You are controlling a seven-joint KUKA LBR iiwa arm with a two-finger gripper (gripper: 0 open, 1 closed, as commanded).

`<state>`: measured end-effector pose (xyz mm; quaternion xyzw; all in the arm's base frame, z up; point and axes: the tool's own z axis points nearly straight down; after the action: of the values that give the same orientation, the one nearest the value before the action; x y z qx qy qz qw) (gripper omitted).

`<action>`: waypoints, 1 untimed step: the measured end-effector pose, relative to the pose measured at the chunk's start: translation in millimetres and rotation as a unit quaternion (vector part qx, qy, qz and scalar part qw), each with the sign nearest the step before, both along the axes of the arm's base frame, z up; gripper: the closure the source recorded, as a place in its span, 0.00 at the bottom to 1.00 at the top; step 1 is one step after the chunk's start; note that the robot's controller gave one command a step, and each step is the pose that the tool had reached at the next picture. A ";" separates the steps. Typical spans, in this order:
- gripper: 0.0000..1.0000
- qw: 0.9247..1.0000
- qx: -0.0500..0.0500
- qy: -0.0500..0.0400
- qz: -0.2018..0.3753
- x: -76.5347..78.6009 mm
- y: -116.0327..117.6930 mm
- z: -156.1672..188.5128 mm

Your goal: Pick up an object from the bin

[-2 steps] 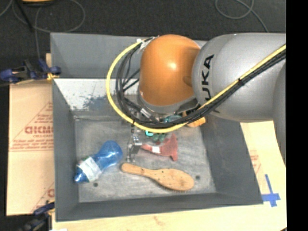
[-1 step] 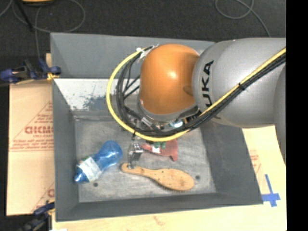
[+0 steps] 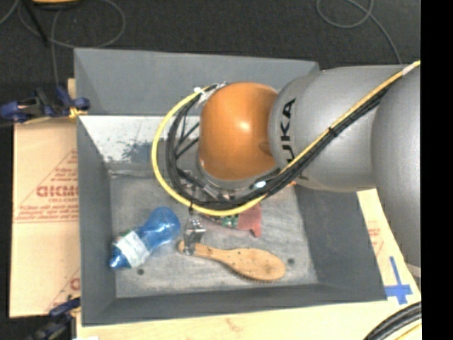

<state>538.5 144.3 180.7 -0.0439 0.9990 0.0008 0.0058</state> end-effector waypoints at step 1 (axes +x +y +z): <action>1.00 0.997 -0.002 0.005 0.080 41.8 22.6 -103.5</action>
Offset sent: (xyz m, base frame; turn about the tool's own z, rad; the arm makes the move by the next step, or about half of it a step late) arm 0.0000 0.0000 0.0000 0.0000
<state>580.3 166.8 77.3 -0.1242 0.9923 -0.0009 0.0007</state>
